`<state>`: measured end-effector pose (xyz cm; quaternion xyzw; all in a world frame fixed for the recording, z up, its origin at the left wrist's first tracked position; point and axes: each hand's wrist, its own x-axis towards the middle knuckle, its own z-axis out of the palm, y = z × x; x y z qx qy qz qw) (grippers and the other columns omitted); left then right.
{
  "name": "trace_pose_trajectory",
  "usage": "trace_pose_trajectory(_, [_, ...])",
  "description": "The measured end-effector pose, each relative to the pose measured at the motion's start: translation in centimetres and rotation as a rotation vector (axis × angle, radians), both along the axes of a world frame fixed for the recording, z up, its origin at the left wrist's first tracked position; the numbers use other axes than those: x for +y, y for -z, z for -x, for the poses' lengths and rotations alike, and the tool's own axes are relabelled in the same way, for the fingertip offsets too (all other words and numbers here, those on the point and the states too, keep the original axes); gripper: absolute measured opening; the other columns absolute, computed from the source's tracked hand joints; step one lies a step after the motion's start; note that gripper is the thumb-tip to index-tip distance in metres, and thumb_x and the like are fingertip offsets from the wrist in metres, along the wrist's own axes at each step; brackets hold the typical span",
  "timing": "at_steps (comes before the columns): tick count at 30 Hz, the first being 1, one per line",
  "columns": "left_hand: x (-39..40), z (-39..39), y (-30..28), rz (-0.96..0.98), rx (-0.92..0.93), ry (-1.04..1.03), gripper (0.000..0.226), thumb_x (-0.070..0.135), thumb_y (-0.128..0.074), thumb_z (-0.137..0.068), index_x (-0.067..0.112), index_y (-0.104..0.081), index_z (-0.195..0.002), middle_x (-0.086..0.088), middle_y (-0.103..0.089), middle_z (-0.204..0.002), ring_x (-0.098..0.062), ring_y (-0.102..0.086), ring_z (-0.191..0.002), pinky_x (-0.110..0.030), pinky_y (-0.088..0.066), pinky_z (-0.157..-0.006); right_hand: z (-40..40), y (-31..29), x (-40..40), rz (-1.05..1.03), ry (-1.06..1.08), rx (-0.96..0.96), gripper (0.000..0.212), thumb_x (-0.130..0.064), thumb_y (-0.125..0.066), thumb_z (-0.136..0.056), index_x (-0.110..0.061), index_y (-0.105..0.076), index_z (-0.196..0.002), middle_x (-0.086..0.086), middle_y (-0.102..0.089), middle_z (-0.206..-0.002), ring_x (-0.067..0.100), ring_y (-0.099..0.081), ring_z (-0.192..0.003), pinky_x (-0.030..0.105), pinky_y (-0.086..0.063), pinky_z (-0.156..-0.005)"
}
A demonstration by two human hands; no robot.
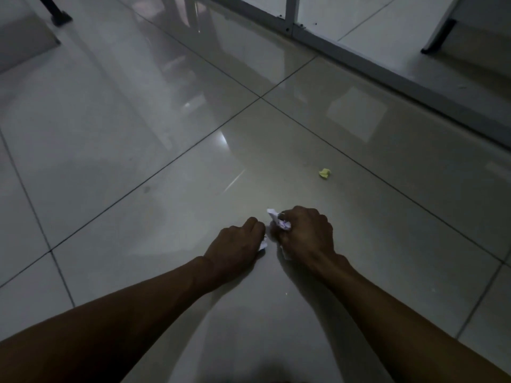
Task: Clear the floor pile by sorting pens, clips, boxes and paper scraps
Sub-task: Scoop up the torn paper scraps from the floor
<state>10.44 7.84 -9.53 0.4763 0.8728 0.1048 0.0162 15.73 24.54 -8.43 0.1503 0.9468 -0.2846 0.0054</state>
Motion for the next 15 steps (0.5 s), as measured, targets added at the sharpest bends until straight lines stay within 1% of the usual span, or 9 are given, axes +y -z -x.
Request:
trace_pose_trajectory(3, [0.6, -0.4, -0.3, 0.074, 0.034, -0.016, 0.030, 0.035, -0.040, -0.091, 0.010, -0.055, -0.082, -0.008, -0.055, -0.076, -0.026, -0.052, -0.043, -0.028, -0.030, -0.039, -0.1, -0.2, -0.1, -0.043, -0.057, -0.018, 0.012, -0.024, -0.073, -0.078, -0.013, -0.069, -0.075, 0.001, -0.066, -0.072, 0.017, -0.061, -0.067, 0.030, -0.053, -0.067])
trace_pose_trajectory(5, [0.9, -0.3, -0.1, 0.081, -0.015, -0.072, 0.030, 0.034, -0.039, -0.099, 0.008, -0.053, -0.097, -0.009, -0.054, -0.094, -0.030, -0.058, -0.066, -0.032, -0.033, -0.054, -0.1, -0.6, 0.4, 0.067, -0.018, 0.001, 0.009, -0.017, -0.069, -0.084, -0.012, -0.067, -0.077, 0.001, -0.064, -0.070, 0.014, -0.060, -0.064, 0.027, -0.052, -0.068])
trace_pose_trajectory(6, [0.9, -0.1, -0.1, 0.072, -0.087, -0.113, 0.028, 0.032, -0.041, -0.101, 0.007, -0.051, -0.102, -0.010, -0.053, -0.100, -0.031, -0.057, -0.076, -0.034, -0.034, -0.061, 0.0, -0.9, 0.8, 0.152, 0.039, 0.034, 0.010, -0.014, -0.067, -0.086, -0.013, -0.066, -0.076, -0.002, -0.062, -0.067, 0.009, -0.059, -0.060, 0.025, -0.053, -0.066])
trace_pose_trajectory(7, [1.0, 0.2, 0.0, -0.003, -0.178, -0.147, 0.025, 0.029, -0.045, -0.100, 0.005, -0.051, -0.101, -0.012, -0.055, -0.100, -0.033, -0.056, -0.080, -0.035, -0.037, -0.065, 0.1, -1.2, 1.5, 0.220, 0.108, 0.083, 0.012, -0.012, -0.067, -0.086, -0.016, -0.065, -0.074, -0.006, -0.059, -0.062, 0.002, -0.057, -0.054, 0.021, -0.053, -0.063])
trace_pose_trajectory(9, [1.2, 0.8, -0.2, -0.177, -0.285, -0.233, 0.019, 0.020, -0.055, -0.095, 0.001, -0.055, -0.092, -0.019, -0.061, -0.089, -0.034, -0.056, -0.076, -0.035, -0.039, -0.066, 0.3, -1.6, 3.1, 0.302, 0.249, 0.165, 0.018, -0.012, -0.070, -0.084, -0.020, -0.060, -0.071, -0.013, -0.053, -0.056, -0.004, -0.053, -0.045, 0.011, -0.046, -0.054])
trace_pose_trajectory(11, [1.8, 1.7, -0.7, -0.281, -0.374, -0.362, 0.018, 0.016, -0.059, -0.090, -0.001, -0.058, -0.084, -0.018, -0.065, -0.081, -0.031, -0.059, -0.073, -0.029, -0.036, -0.063, 0.9, -1.7, 5.0, 0.337, 0.416, 0.210, 0.023, -0.015, -0.072, -0.083, -0.016, -0.060, -0.063, -0.005, -0.058, -0.054, 0.002, -0.055, -0.046, 0.018, -0.044, -0.053])
trace_pose_trajectory(12, [2.2, 2.0, -1.0, -0.330, -0.429, -0.409, 0.020, 0.018, -0.058, -0.088, 0.002, -0.058, -0.076, -0.015, -0.064, -0.075, -0.027, -0.058, -0.068, -0.027, -0.033, -0.061, 1.2, -1.8, 6.0, 0.325, 0.489, 0.212, 0.022, -0.016, -0.072, -0.083, -0.013, -0.062, -0.063, 0.003, -0.063, -0.059, 0.011, -0.060, -0.051, 0.020, -0.043, -0.056])
trace_pose_trajectory(13, [2.8, 2.3, -1.4, -0.386, -0.489, -0.461, 0.024, 0.021, -0.056, -0.086, 0.008, -0.054, -0.066, -0.010, -0.059, -0.065, -0.022, -0.054, -0.060, -0.027, -0.030, -0.057, 1.6, -1.8, 6.8, 0.309, 0.543, 0.208, 0.020, -0.015, -0.072, -0.083, -0.010, -0.064, -0.065, 0.008, -0.067, -0.065, 0.018, -0.063, -0.057, 0.021, -0.043, -0.060])
trace_pose_trajectory(15, [4.2, 2.8, -2.6, -0.533, -0.694, -0.587, 0.033, 0.023, -0.053, -0.083, 0.015, -0.038, -0.055, 0.000, -0.044, -0.051, -0.016, -0.042, -0.048, -0.027, -0.028, -0.052, 2.3, -1.9, 8.2, 0.254, 0.602, 0.199, 0.018, -0.017, -0.072, -0.083, -0.010, -0.065, -0.067, 0.010, -0.067, -0.071, 0.022, -0.066, -0.066, 0.020, -0.039, -0.063])
